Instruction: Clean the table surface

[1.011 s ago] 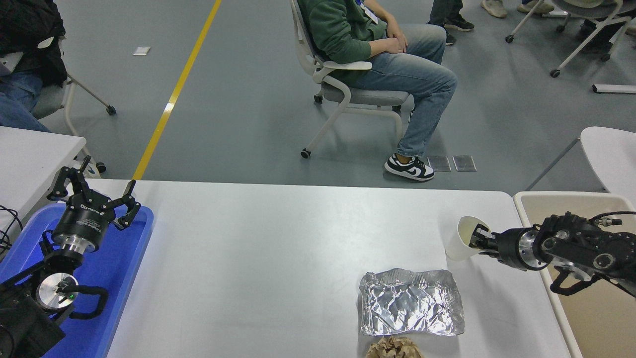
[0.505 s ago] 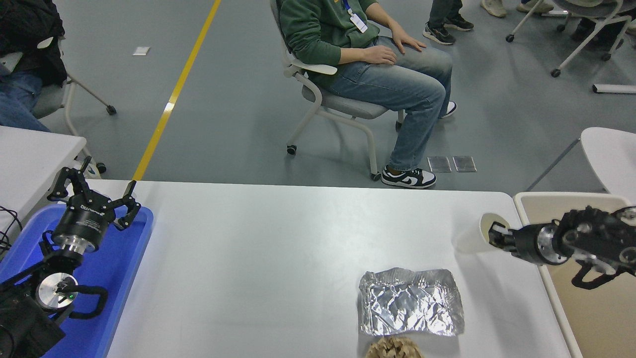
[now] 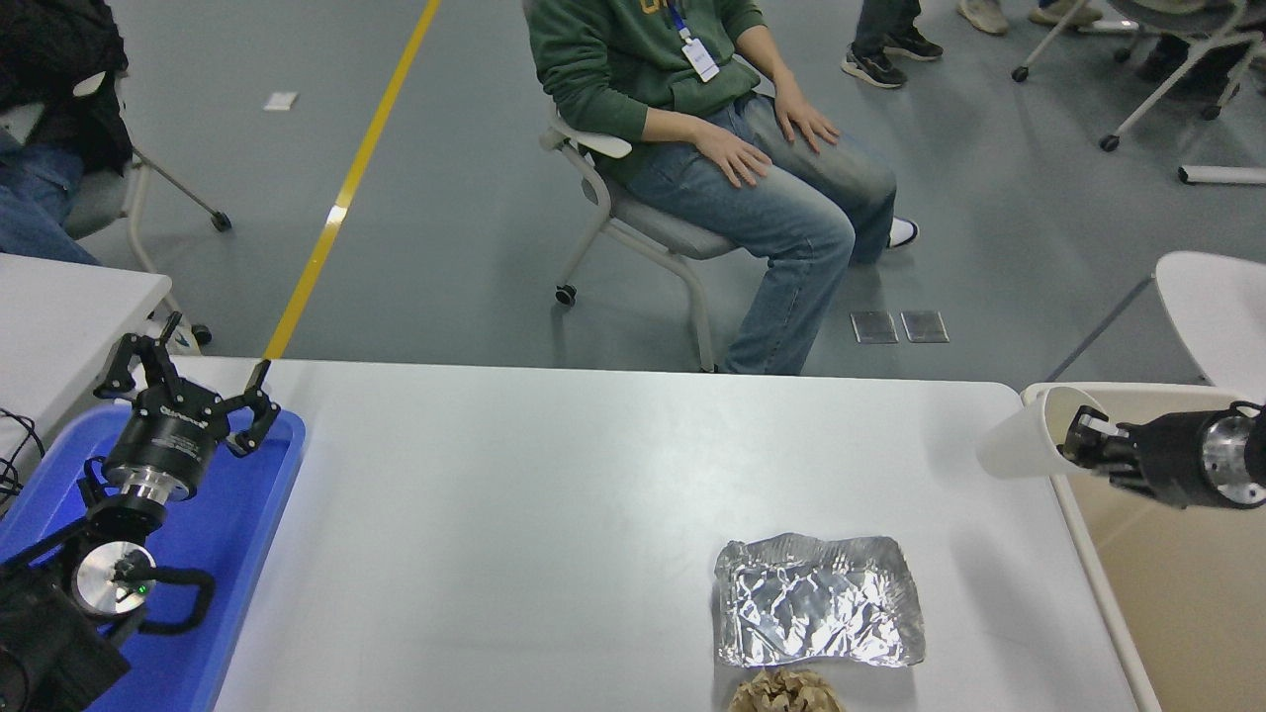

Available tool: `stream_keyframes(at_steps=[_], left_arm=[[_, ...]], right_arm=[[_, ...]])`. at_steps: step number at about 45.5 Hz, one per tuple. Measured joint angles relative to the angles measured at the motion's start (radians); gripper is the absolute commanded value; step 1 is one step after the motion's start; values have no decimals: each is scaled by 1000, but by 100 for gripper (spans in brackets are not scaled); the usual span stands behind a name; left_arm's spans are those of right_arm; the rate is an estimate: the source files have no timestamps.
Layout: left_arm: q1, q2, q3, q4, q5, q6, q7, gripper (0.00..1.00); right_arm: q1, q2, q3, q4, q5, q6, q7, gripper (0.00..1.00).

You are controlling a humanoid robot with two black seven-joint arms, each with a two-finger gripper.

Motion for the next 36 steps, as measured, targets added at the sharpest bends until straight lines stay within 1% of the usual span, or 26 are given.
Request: stream_keyframes(at_steps=[9,18,29,36], left_arm=[[0,0,0,0,0,0,0,100],[0,0,0,0,0,0,0,100],[0,0,0,0,0,0,0,100],[0,0,0,0,0,0,0,100]], right_arm=[[61,-146,15,26,-19,115,1,0],[104,-238,20,36,-32,194,1,0],[125,-283,23,39,-38,229,1,0],[125,-289,23,28,-42,225,1,0]])
